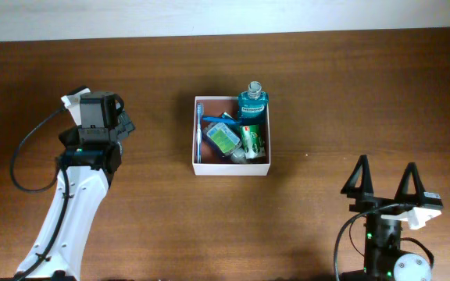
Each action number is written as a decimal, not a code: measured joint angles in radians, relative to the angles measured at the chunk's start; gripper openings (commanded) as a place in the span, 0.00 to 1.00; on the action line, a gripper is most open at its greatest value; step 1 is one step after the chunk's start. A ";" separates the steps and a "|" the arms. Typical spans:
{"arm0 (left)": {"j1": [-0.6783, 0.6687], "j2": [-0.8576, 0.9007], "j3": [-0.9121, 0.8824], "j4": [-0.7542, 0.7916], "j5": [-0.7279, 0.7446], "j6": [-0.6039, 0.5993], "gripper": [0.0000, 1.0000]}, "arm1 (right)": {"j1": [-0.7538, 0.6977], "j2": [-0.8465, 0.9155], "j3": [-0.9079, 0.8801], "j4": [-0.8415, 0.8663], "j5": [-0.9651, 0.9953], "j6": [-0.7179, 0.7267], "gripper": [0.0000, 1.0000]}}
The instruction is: Pack container
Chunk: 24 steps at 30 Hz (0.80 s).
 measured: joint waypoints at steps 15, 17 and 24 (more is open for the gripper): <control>0.000 0.000 0.000 0.000 0.000 0.000 0.99 | -0.002 -0.001 -0.159 0.013 -0.085 -0.174 0.99; 0.000 0.000 0.000 0.000 0.000 0.000 0.99 | -0.005 -0.001 -0.165 -0.023 -0.090 -0.182 0.99; 0.000 0.000 0.000 0.000 0.000 0.000 0.99 | -0.006 -0.002 -0.169 -0.145 -0.094 -0.205 0.99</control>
